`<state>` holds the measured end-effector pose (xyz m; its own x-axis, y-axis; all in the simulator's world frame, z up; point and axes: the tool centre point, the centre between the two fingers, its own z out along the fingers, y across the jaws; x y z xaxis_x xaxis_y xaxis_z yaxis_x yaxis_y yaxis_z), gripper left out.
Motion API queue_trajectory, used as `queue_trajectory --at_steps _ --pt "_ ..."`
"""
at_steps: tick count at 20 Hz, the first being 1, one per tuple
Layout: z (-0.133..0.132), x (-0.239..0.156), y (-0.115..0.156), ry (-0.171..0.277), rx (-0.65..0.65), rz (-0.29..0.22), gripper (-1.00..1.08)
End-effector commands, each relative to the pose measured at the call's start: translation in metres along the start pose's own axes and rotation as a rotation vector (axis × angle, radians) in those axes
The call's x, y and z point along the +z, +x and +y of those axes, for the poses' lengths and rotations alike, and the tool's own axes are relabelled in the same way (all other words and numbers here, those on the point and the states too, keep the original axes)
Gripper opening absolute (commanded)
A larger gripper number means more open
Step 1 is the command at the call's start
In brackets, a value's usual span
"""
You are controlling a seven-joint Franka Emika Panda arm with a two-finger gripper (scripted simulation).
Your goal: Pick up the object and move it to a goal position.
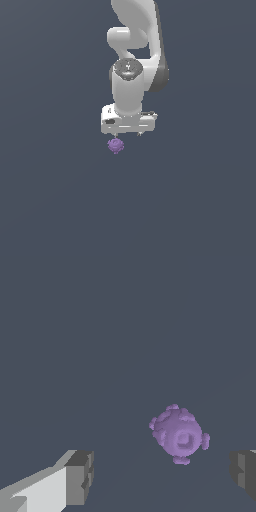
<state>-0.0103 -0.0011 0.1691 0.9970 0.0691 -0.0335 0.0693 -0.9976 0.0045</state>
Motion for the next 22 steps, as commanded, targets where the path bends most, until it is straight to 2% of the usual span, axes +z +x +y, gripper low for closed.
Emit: queue_trajectory --at_steps 1,10,22 --pt "0.002 0.002 -0.001 0.0 -0.018 0.001 1.0" --pt "0.014 0.018 -0.005 -0.002 -0.145 0.006 1.0" --pt "0.038 0.051 -0.017 -0.005 -0.419 0.019 1.0"
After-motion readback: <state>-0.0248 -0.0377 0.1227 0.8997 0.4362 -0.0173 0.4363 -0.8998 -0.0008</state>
